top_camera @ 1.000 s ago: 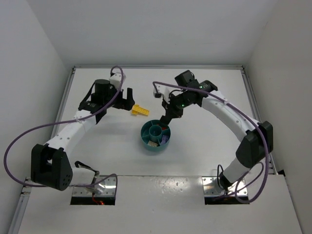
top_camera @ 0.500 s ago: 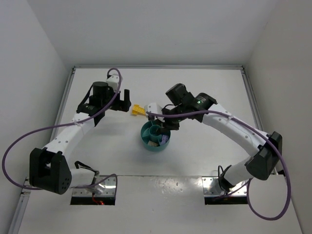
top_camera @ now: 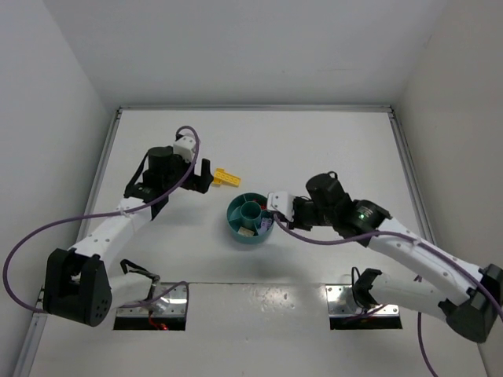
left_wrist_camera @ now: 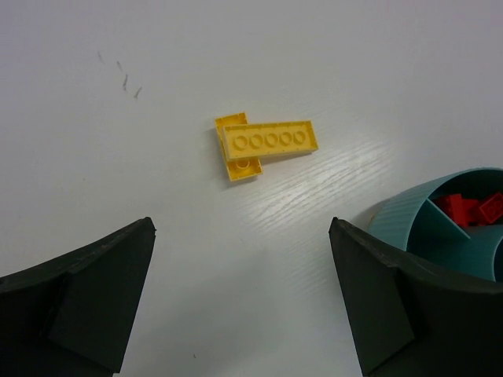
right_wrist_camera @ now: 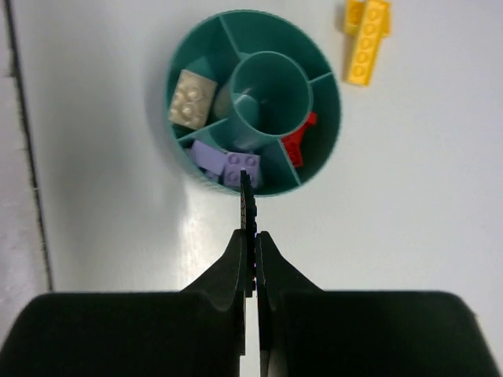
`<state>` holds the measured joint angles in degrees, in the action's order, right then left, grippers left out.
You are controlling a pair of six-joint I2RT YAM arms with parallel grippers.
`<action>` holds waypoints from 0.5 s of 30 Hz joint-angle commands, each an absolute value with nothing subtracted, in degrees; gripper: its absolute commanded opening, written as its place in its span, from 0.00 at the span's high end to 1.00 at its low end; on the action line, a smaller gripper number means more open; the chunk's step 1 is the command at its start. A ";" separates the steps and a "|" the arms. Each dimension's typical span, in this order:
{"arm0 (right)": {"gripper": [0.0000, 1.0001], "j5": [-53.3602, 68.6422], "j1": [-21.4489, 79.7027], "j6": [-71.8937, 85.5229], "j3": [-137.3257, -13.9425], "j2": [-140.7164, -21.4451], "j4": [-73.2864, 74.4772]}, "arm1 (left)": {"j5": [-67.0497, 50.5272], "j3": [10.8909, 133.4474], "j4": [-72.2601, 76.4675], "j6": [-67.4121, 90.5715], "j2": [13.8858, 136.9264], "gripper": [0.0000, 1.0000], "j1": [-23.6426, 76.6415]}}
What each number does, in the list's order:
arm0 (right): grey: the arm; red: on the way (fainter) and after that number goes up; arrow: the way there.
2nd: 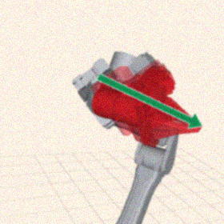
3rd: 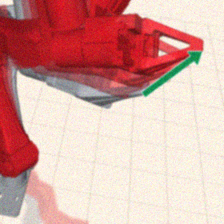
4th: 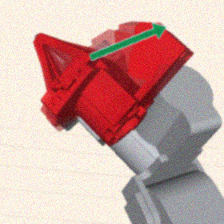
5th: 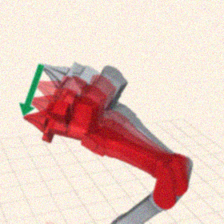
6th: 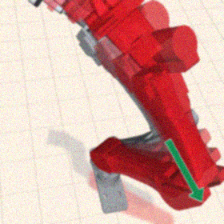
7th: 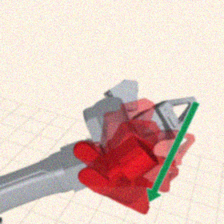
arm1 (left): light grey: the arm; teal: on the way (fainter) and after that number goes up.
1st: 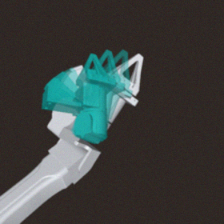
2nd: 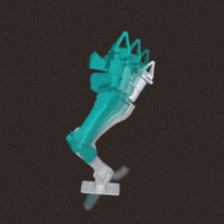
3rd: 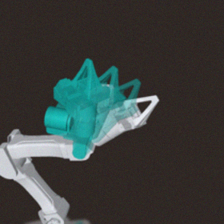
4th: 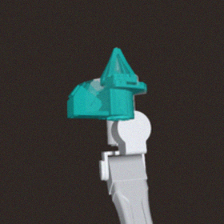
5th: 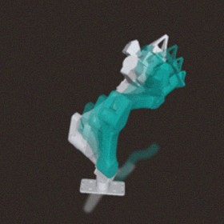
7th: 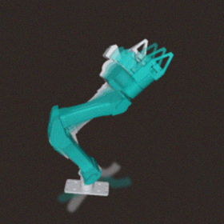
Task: Sort the legos into containers by color
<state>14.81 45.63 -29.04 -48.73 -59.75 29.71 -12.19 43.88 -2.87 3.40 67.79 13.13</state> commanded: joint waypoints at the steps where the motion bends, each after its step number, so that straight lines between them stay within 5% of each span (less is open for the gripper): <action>1: 1.00 8.89 45.09 -30.23 -41.78 -53.90 18.38 | -13.89 43.42 1.94 0.36 66.80 0.00 12.57; 6: 1.00 4.75 45.09 -30.94 -34.02 -41.94 12.22 | -15.55 43.42 -0.26 -2.28 67.50 0.00 11.43; 15: 1.00 -3.59 44.56 -29.27 -31.64 -46.66 4.68 | -21.88 42.89 -3.77 -9.75 71.98 0.00 11.43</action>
<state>1.04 44.99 -30.13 -32.03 -44.34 12.19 -19.22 43.22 -3.38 -6.28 70.94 12.01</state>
